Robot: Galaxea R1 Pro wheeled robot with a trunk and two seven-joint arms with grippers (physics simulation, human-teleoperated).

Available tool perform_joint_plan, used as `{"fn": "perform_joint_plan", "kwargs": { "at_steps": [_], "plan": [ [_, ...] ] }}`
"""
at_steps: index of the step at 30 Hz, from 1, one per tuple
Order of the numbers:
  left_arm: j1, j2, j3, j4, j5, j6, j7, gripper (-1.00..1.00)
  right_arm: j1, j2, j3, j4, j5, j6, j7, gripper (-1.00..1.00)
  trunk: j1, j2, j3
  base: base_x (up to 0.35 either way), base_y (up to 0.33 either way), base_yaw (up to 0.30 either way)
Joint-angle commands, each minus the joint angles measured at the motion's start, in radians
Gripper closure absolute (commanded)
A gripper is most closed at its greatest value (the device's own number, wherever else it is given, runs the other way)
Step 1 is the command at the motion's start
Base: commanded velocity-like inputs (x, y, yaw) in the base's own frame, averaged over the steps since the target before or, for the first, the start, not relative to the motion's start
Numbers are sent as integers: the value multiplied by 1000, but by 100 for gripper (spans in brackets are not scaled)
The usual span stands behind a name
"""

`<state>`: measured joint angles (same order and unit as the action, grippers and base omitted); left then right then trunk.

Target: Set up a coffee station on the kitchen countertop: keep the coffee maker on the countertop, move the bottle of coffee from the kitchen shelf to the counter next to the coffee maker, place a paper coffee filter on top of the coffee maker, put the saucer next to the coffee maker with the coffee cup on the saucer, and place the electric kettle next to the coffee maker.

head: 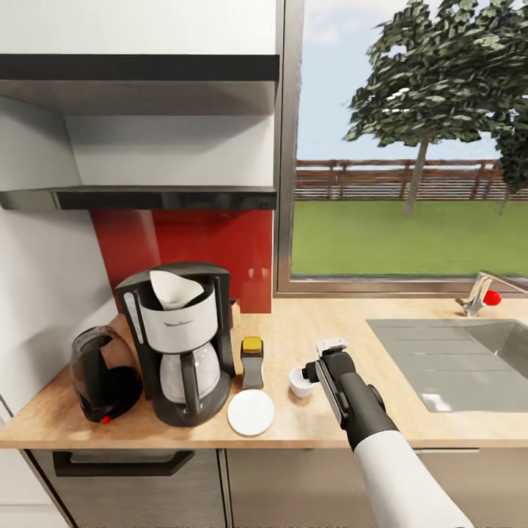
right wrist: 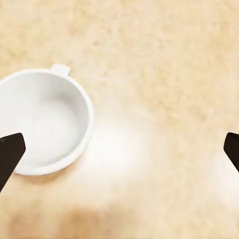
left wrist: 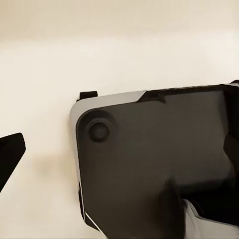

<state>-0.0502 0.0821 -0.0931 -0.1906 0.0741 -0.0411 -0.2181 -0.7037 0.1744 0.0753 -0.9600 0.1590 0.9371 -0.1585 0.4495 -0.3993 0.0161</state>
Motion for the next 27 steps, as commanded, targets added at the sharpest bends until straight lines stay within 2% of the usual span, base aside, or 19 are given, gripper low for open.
{"fn": "perform_joint_plan", "kwargs": {
  "at_steps": [1,10,20,27],
  "plan": [
    [0,1,-8,1,8,-4,-1,-100,0,0,1,0,4,5,-1,-100,0,-1,-2,98,0,0],
    [0,1,-8,1,7,-6,-2,-100,0,0,1,1,4,5,-1,-100,0,-1,-16,245,0,0],
    [0,1,-9,5,6,-4,-1,-100,0,0,1,42,4,5,0,-100,0,-1,-22,83,0,0],
    [1,6,-11,92,4,-6,-1,-100,0,0,1,47,4,5,0,-100,0,-1,-22,25,0,0]
  ]
}}
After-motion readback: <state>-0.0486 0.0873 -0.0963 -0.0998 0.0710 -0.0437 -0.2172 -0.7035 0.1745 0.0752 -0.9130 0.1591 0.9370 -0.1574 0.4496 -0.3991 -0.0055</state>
